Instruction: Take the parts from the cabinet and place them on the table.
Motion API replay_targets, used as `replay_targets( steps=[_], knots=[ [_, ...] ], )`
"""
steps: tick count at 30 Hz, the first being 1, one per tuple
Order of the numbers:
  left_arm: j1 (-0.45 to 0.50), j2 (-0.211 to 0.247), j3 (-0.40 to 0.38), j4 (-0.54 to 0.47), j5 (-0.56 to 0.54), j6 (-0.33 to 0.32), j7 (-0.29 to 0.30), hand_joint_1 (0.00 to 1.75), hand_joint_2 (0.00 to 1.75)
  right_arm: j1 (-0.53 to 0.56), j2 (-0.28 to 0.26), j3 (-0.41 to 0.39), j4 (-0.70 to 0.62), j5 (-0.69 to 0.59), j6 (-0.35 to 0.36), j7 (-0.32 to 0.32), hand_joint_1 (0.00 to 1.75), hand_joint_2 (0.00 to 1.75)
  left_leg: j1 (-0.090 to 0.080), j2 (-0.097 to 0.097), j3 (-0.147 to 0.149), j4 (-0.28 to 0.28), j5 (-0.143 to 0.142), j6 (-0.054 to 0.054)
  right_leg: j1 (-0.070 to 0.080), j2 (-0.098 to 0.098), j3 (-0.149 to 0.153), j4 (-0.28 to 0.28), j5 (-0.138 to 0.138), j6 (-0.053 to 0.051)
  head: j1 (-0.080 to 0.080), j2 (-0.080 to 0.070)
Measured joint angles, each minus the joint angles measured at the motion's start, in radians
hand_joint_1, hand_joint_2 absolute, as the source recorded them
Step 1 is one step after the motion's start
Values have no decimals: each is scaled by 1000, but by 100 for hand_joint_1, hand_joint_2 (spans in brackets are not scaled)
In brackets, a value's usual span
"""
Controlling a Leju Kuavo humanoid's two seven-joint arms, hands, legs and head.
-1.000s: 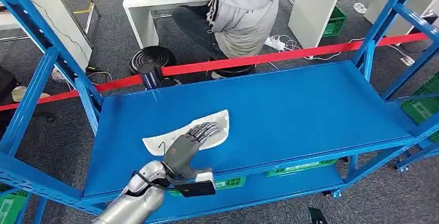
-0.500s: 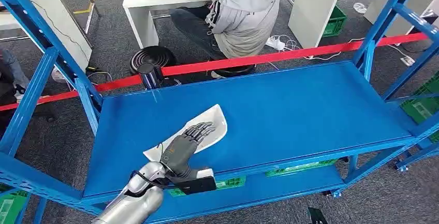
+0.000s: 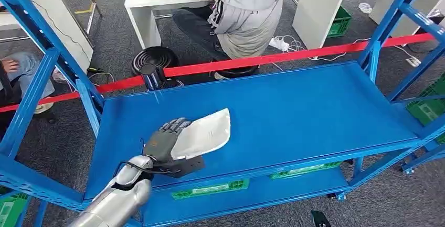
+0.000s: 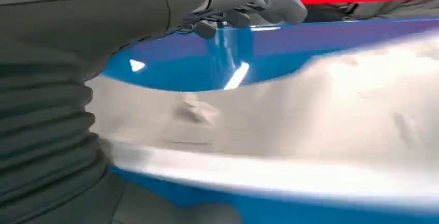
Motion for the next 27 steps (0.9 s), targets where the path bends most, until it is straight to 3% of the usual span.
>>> replay_targets(
  steps=[6, 7, 8, 9, 10, 27],
  knots=[
    [-3, 6, 9, 7, 2, 13, -2, 0, 175, -1, 0, 0, 0, 5, 1, 0, 0, 0, 0, 0, 0, 0, 0, 0, 0, 0, 0, -1, 0, 0, 0, 0],
    [-4, 6, 9, 8, 2, 15, -3, 24, 175, -1, 0, 0, 0, 6, 1, 0, 0, 0, 0, 0, 0, 0, 0, 0, 0, 0, 0, -1, 0, 0, 0, 0],
    [-4, 6, 10, 9, 0, 16, -5, 159, 175, -1, 0, 0, 0, 7, 1, 0, 0, 0, 0, 0, 0, 0, 0, 0, 0, 0, 0, -1, 0, 0, 0, 0],
    [-4, 7, 11, 10, -1, 16, -6, 159, 175, -1, 0, 0, 0, 7, 1, 0, 0, 0, 0, 0, 0, 0, 0, 0, 0, 0, 1, -1, 0, 0, 0, 0],
    [-4, 7, 11, 13, -2, 16, -8, 175, 175, -1, 0, 0, 0, 8, 0, 0, 0, 0, 0, 0, 0, 0, 0, 0, 0, 0, 0, -1, 0, 0, 0, 0],
    [-7, 12, 17, 20, -6, 25, -52, 175, 175, -2, 0, 0, 0, 10, 0, -2, 0, 0, 0, 0, 0, -1, 0, 0, 0, 0, 1, -3, 0, 0, 0, 0]
  ],
)
